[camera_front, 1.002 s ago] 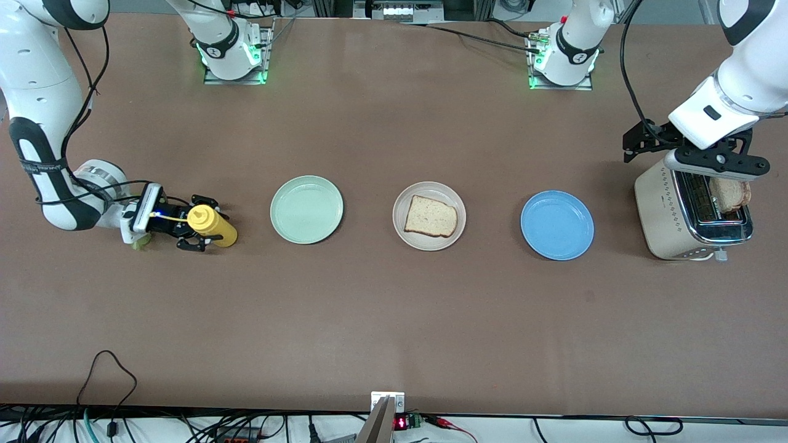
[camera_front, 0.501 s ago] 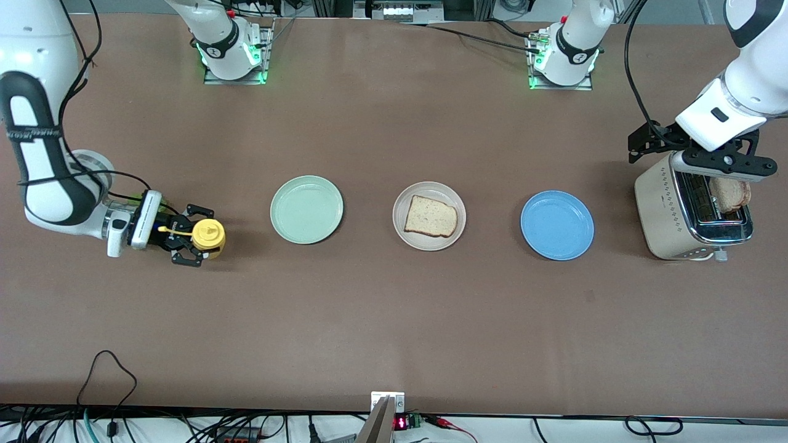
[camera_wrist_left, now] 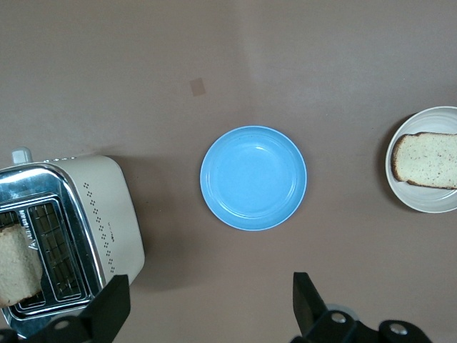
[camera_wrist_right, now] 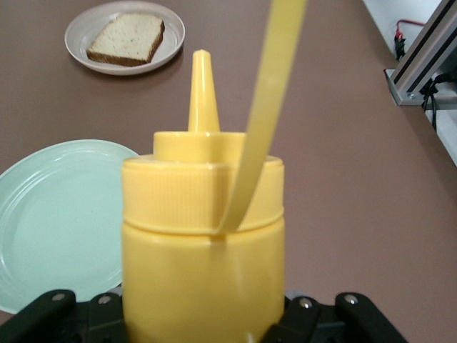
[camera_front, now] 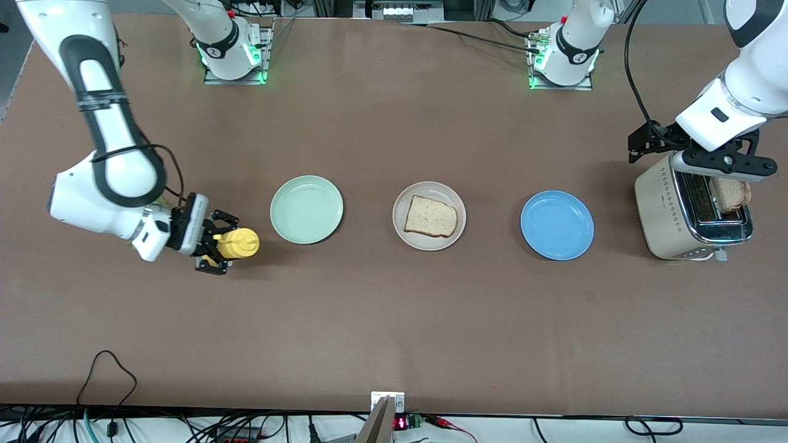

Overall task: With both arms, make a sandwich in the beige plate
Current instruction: 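Carry the mustard bottle over the bread on the beige plate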

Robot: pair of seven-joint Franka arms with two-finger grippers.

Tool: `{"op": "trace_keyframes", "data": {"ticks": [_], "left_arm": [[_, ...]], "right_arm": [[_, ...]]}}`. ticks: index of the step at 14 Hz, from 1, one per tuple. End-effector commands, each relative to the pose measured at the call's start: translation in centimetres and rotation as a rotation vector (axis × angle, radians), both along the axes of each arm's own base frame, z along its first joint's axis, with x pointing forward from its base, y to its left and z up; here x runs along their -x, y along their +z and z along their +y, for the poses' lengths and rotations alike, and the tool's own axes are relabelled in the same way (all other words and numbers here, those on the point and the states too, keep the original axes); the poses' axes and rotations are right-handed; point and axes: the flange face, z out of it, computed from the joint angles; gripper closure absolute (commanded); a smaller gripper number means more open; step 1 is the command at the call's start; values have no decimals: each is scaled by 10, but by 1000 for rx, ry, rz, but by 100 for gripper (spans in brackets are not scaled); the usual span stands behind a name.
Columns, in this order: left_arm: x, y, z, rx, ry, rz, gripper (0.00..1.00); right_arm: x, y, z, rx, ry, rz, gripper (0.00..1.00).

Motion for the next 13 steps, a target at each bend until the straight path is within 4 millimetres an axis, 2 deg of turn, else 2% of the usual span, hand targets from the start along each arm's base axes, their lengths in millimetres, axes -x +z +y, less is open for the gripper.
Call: {"op": "trace_keyframes", "data": {"ticks": [1, 4, 6, 9, 13], "left_arm": [[3, 4, 0, 13, 8, 3, 0], [3, 4, 0, 13, 10, 1, 0], [3, 5, -1, 13, 8, 0, 0], [1, 6, -2, 13, 5, -5, 0], [-1, 5, -3, 13, 4, -3, 0]], "right_arm": [[-2, 32, 41, 114, -3, -16, 72], [-5, 60, 92, 249, -17, -13, 72], [-1, 69, 120, 335, -28, -21, 72], [16, 78, 174, 448, -36, -45, 72], [49, 82, 246, 595, -84, -91, 70]]}}
